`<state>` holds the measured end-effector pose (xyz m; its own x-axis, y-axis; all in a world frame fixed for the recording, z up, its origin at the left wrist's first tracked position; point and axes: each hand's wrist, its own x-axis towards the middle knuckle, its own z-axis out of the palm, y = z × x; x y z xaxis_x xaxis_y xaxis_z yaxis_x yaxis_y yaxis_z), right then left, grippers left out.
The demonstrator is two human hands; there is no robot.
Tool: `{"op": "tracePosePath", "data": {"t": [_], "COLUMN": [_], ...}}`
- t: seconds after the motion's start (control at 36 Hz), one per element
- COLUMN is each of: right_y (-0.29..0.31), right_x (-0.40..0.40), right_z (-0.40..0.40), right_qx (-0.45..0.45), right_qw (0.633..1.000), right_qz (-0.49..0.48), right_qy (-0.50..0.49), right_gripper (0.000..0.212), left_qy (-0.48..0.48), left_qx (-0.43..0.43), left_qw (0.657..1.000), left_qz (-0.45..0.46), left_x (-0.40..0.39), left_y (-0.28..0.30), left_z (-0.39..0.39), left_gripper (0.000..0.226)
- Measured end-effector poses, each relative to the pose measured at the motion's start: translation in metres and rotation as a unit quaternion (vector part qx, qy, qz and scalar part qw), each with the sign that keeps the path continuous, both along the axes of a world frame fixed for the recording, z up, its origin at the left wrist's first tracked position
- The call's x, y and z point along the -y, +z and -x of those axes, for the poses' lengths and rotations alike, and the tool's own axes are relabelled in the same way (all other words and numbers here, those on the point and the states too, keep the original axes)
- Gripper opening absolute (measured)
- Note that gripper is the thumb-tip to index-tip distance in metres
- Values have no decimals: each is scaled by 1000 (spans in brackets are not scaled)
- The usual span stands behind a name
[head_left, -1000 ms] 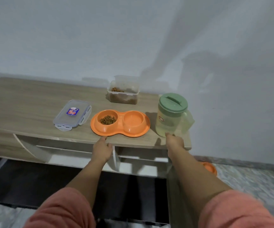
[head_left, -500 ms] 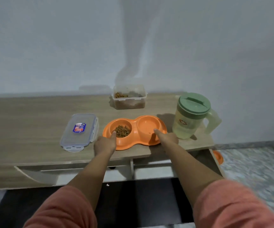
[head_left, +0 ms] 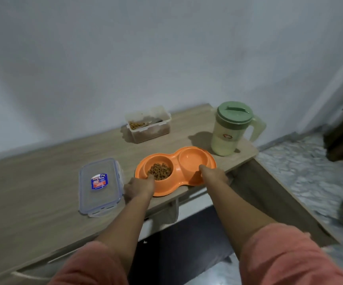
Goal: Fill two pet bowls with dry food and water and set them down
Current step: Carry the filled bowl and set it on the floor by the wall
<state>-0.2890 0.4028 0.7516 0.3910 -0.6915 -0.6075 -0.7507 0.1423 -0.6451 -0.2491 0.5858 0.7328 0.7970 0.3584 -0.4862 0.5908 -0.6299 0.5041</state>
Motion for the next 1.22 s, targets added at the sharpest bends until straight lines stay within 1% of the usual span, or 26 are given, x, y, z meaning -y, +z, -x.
{"op": "tracePosePath", "data": {"t": [0.08, 0.17, 0.31, 0.39, 0.56, 0.61, 0.69, 0.78, 0.86, 0.97, 1.22], "right_y": [0, 2, 9, 16, 28, 34, 43, 51, 58, 63, 69], "right_x": [-3, 0, 14, 28, 67, 86, 107, 140, 179, 221, 331], "right_z": [16, 37, 72, 93, 140, 162, 185, 212, 241, 268, 325], "right_qx": [20, 19, 24, 34, 44, 58, 58, 58, 75, 83, 83], "right_qw": [998, 993, 984, 977, 964, 958, 952, 941, 936, 929, 933], "right_qz": [-21, -31, -26, -22, -11, -6, 1, 3, -3, 7, 35], "right_qy": [-63, -111, -175, -211, -260, -280, -300, -333, -343, -360, -349], "right_gripper": [76, 76, 82, 78, 74, 74, 73, 72, 69, 68, 68], "left_qy": [-22, -49, -59, -63, -106, -128, -136, -160, -174, -175, -171], "left_qx": [5, 1, -4, 4, 15, 27, 36, 32, 29, 29, 29], "left_qw": [1000, 999, 998, 997, 988, 984, 973, 965, 959, 958, 953], "left_qz": [-4, -8, 22, 52, 107, 121, 182, 204, 224, 227, 247], "left_x": [0, 9, 36, 60, 110, 134, 163, 197, 238, 282, 388], "left_y": [-1, 2, 10, 15, 26, 31, 38, 43, 49, 55, 55], "left_z": [6, 13, 30, 44, 76, 93, 111, 133, 160, 189, 248], "left_gripper": [71, 70, 73, 69, 65, 65, 62, 64, 64, 63, 64]}}
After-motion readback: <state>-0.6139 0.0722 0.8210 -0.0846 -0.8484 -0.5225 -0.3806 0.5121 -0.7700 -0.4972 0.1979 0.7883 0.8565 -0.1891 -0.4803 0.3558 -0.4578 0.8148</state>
